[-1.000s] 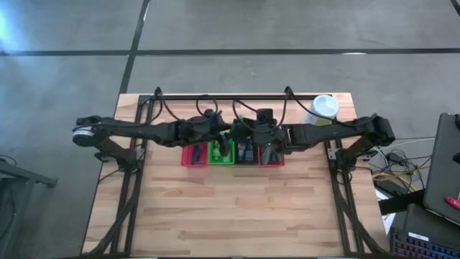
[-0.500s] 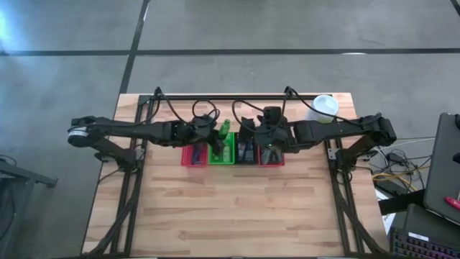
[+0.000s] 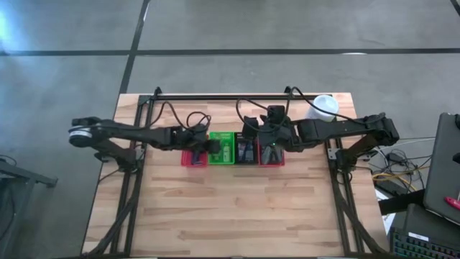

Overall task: Pick & Place Travel size toiletries
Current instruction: Put the green shampoo into the green bin

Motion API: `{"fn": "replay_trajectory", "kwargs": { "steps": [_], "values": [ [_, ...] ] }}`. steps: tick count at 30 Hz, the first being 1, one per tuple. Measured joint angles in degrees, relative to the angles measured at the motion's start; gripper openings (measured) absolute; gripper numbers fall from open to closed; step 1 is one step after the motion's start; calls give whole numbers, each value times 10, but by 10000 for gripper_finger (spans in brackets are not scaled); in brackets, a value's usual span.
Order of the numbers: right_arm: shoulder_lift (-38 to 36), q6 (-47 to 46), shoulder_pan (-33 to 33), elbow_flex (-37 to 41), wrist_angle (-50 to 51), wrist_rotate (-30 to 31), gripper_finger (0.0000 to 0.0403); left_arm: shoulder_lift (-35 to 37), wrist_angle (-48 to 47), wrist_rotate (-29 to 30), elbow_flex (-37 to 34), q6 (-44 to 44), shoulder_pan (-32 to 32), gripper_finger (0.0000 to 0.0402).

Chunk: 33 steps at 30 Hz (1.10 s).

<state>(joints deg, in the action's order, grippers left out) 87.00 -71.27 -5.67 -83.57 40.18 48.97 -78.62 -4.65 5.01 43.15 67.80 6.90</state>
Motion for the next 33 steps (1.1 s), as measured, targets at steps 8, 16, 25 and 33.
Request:
{"fn": "replay_trajectory", "kwargs": {
  "steps": [8, 16, 25, 33],
  "values": [
    [0, -6, 0, 0, 0, 0, 328, -29, -13, -16, 6, 24, 32, 122],
    [2, -8, -6, 1, -1, 0, 335, -88, -82, -51, 78, 2, 33, 122],
    [2, -8, -12, 1, -1, 5, 358, -142, -133, -93, 144, -2, 39, 122],
    [2, -2, -12, 1, 0, 6, 346, -169, -150, -96, 149, 6, 39, 123]
  ]
}}
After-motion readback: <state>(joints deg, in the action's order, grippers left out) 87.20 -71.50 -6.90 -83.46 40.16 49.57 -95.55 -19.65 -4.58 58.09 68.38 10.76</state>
